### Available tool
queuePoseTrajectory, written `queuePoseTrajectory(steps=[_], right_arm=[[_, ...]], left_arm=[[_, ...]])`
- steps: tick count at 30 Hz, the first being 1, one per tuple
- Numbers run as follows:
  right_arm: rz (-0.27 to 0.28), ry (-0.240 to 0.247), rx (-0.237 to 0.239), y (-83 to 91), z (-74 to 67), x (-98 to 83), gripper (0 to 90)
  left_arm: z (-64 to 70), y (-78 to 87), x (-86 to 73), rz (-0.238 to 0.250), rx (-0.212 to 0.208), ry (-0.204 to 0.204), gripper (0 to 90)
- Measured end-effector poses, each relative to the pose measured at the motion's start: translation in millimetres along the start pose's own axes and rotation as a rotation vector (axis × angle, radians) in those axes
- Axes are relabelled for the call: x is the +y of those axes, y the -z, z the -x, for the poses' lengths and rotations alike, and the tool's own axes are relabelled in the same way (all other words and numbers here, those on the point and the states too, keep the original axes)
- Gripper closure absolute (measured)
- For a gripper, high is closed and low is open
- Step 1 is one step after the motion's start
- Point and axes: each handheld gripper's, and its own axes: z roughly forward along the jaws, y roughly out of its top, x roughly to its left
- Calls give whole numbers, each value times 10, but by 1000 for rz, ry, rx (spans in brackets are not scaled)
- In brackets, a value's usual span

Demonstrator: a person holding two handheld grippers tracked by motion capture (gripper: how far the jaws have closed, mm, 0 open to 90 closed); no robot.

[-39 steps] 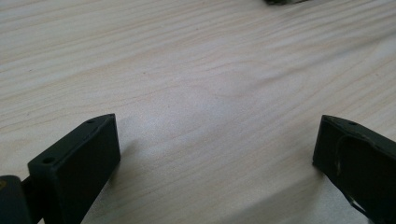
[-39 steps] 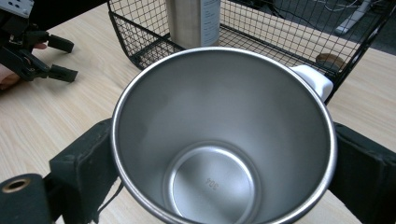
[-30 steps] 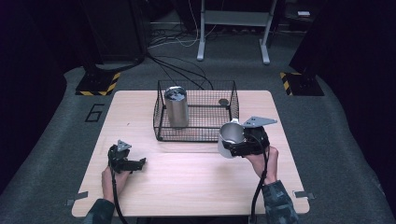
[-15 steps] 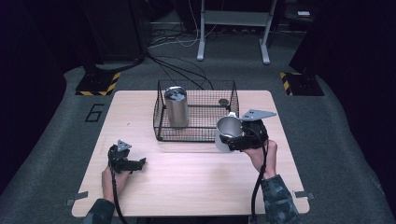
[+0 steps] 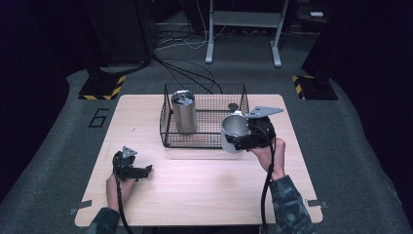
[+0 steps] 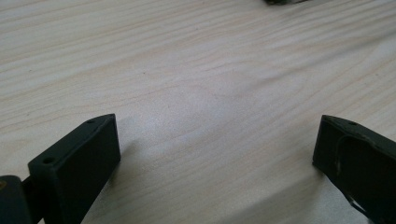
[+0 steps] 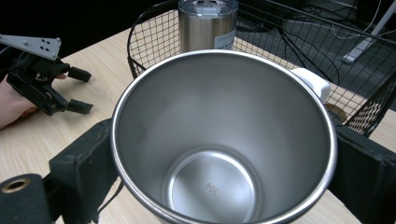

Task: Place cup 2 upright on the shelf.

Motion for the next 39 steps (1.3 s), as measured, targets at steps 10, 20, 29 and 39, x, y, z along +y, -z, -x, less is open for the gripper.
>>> queuePoseTrajectory(steps=[10, 20, 29, 39], right_arm=[[8, 23, 5, -44, 15, 187, 61], [8, 25, 3, -95, 63, 321, 61], [15, 32, 3, -137, 106, 416, 61], [8, 27, -1, -173, 125, 470, 61]], left_arm=[[-3, 1, 2, -1, -2, -2, 4], [0, 0, 0, 0, 0, 0, 4], [0, 0, 0, 0, 0, 0, 4], [1, 0, 0, -1, -1, 0, 5]])
